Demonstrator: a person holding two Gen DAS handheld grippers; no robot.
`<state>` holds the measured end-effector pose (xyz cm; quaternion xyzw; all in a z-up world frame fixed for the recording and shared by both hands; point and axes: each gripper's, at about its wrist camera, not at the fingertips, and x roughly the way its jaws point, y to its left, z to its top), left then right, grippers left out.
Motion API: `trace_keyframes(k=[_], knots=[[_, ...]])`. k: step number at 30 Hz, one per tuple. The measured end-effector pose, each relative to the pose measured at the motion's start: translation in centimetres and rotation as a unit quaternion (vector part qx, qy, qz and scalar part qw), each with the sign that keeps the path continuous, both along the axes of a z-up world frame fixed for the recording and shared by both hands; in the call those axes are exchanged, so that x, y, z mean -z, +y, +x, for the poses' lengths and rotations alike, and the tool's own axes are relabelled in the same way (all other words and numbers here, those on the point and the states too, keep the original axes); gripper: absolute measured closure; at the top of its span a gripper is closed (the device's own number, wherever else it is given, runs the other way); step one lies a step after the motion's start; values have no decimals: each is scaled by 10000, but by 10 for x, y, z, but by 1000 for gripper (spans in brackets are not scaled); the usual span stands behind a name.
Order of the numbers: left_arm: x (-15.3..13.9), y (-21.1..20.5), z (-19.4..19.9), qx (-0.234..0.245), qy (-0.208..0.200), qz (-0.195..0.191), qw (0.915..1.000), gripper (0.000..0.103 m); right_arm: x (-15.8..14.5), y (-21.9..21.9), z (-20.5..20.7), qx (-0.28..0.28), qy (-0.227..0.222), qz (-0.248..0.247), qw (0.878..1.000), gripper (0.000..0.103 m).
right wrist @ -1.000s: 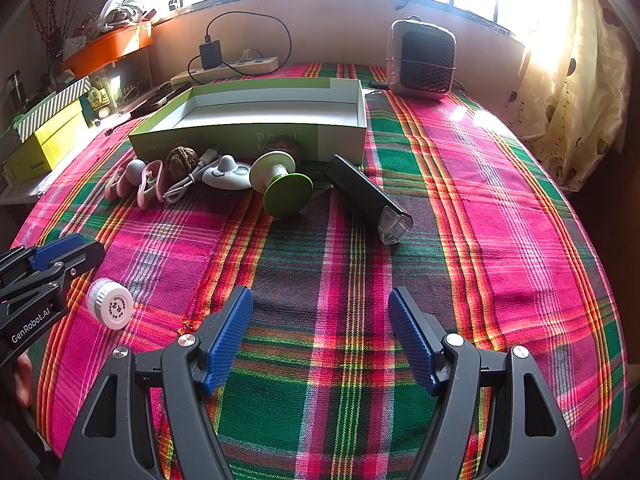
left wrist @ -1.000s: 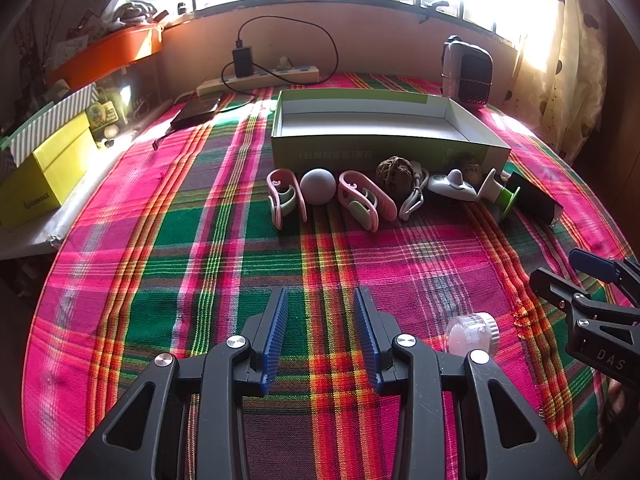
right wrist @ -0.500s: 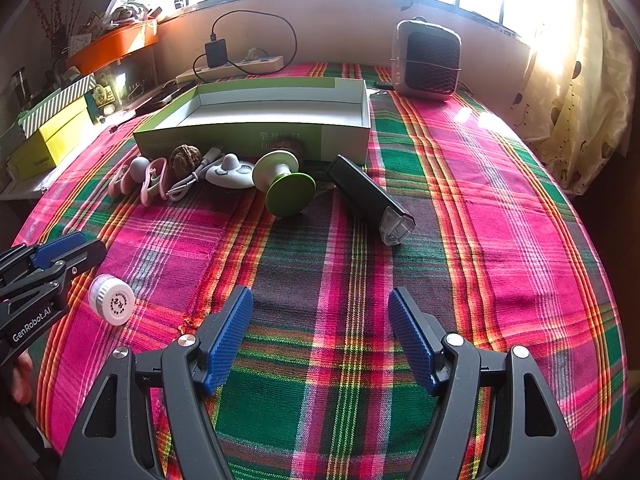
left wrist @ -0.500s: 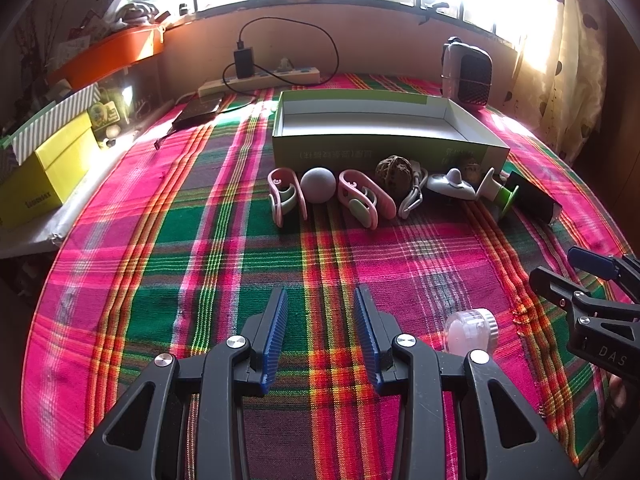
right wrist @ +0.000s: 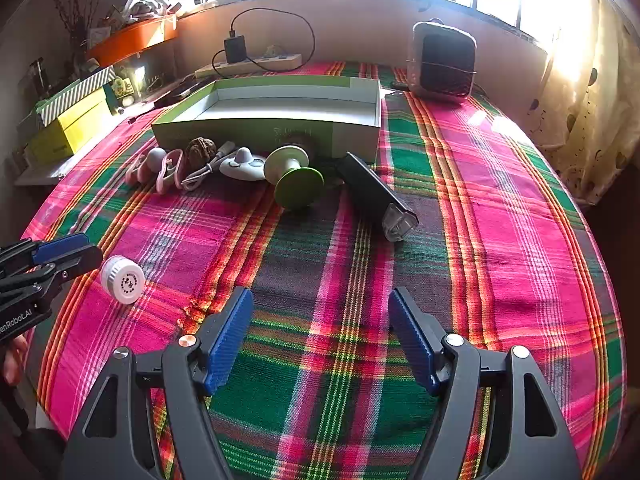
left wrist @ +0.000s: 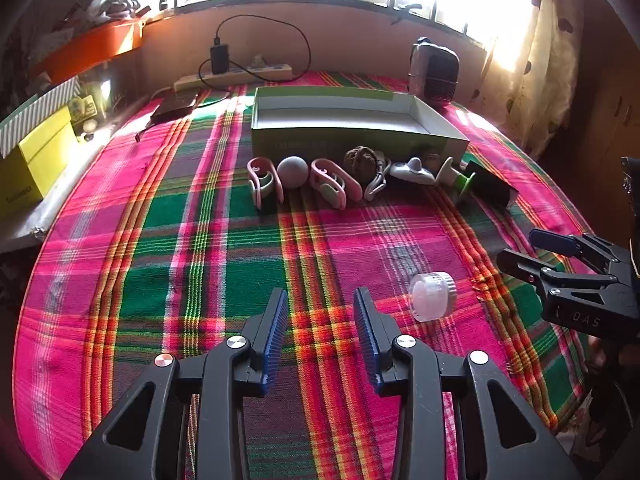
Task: Organize objects
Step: 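Grasp the white cylinder with the left tool while the right tool grasps the black device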
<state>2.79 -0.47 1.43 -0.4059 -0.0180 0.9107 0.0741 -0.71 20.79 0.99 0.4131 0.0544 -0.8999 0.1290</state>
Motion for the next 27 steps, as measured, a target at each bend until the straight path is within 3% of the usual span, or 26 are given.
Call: trace_keyframes(k=[5,12,21,27], knots=[[-12,11,10,506,82,467,9976,70,-7,7,5,-35,172,-17,9998,32],[-8,39,10,903,-24,338,9953,70,-16,16,9,23,335,-45,9994,32],[2,47,-4,576,-153,-109,9982,70,-15,23,4,86,306,13,9995,32],[7,40,-11,458,-225,-35,9987,70,-15,24,-21,145,247,221,9993,32]])
